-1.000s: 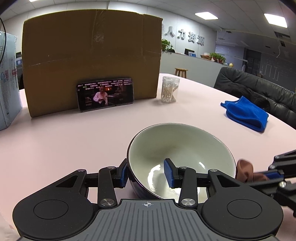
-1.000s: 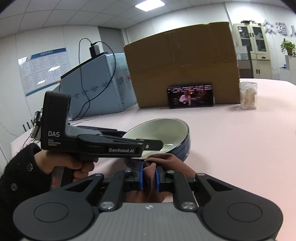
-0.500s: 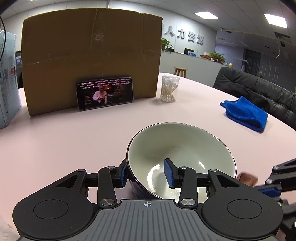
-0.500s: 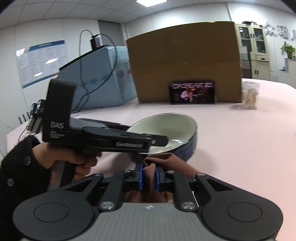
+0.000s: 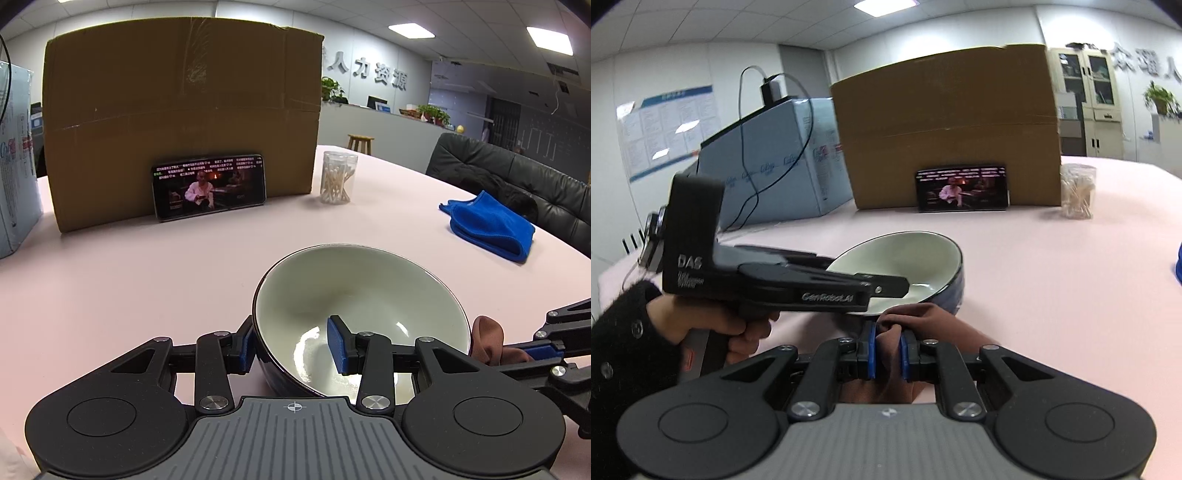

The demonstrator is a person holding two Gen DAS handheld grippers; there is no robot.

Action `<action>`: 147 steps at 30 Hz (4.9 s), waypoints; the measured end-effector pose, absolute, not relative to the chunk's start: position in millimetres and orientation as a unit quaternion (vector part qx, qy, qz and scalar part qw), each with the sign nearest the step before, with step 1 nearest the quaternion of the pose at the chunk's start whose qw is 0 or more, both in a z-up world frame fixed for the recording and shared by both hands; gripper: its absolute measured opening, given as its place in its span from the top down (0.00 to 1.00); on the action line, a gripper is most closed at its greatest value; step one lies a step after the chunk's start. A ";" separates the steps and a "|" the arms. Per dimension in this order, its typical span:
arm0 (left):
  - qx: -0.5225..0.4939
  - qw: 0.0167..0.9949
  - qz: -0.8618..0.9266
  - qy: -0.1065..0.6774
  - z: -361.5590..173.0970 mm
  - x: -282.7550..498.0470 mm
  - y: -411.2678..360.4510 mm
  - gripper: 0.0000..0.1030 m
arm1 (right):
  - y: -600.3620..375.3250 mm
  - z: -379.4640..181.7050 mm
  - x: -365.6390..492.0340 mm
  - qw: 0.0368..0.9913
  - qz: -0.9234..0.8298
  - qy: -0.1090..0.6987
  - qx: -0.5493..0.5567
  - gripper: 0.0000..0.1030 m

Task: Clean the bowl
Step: 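Press the brown cloth on the bowl's outer wall with the right gripper while the left holds the rim, then rub the brown cloth along the bowl's outer wall with the right gripper while the left holds the rim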

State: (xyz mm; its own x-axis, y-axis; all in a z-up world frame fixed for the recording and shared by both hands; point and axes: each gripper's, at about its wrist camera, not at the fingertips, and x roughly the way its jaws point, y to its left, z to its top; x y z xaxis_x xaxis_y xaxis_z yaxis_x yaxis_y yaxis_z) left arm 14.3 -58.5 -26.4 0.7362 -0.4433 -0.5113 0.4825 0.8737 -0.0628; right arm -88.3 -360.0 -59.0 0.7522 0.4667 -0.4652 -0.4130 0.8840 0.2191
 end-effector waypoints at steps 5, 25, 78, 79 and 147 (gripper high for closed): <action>0.036 0.931 -0.249 0.265 -26.6 16.3 -49.5 0.63 | -351.9 -58.9 -89.7 0.935 0.239 0.260 0.035 0.85; 0.039 0.931 -0.249 0.264 -33.6 26.3 7.2 0.63 | -335.8 -59.7 -91.0 0.924 0.277 0.264 0.025 0.86; 0.037 0.930 -0.251 0.264 -25.8 12.8 -59.4 0.63 | -327.9 -58.5 -89.9 0.924 0.270 0.272 -0.011 0.86; 0.038 0.931 -0.251 0.264 -25.8 12.6 -59.8 0.63 | -327.1 -58.5 -89.7 0.923 0.272 0.272 -0.012 0.86; 0.038 0.931 -0.253 0.262 -23.6 8.4 -64.1 0.62 | -370.5 -54.7 -80.2 0.929 0.253 0.266 0.037 0.86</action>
